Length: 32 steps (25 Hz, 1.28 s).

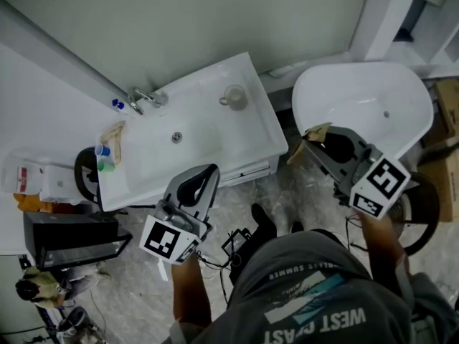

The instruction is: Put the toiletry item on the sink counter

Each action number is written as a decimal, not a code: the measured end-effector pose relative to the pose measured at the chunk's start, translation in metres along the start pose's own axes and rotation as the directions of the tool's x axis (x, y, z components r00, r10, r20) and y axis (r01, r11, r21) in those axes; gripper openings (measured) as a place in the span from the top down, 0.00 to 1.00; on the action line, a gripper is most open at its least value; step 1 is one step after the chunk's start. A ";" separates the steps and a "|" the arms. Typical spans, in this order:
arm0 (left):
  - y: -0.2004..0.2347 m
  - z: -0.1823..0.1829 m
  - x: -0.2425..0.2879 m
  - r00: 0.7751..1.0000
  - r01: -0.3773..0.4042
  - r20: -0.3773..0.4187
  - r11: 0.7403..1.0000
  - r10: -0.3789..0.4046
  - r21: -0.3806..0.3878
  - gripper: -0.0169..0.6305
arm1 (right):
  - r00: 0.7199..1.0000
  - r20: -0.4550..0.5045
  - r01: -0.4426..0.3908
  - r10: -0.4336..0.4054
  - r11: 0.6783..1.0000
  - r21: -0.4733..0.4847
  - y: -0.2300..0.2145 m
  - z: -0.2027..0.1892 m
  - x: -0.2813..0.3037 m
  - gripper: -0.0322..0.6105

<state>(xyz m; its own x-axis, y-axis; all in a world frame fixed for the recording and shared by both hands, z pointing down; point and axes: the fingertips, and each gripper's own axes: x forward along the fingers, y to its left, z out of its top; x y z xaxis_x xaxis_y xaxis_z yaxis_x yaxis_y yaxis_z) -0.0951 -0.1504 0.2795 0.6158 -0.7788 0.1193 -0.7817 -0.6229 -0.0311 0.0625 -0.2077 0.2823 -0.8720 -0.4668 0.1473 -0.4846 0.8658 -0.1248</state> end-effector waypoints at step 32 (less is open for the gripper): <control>0.178 -0.037 0.044 1.000 0.015 -0.008 0.998 -0.015 -0.065 0.97 | 0.998 -0.062 0.011 -0.009 1.000 0.021 -0.076 -0.007 0.192 0.84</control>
<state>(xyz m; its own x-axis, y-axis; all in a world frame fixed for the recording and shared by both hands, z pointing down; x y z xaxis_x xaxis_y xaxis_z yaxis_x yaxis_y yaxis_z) -0.2107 -0.2925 0.3158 0.6267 -0.7688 0.1274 -0.7774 -0.6280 0.0353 -0.0673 -0.3620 0.3273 -0.8615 -0.4629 0.2085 -0.4952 0.8568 -0.1436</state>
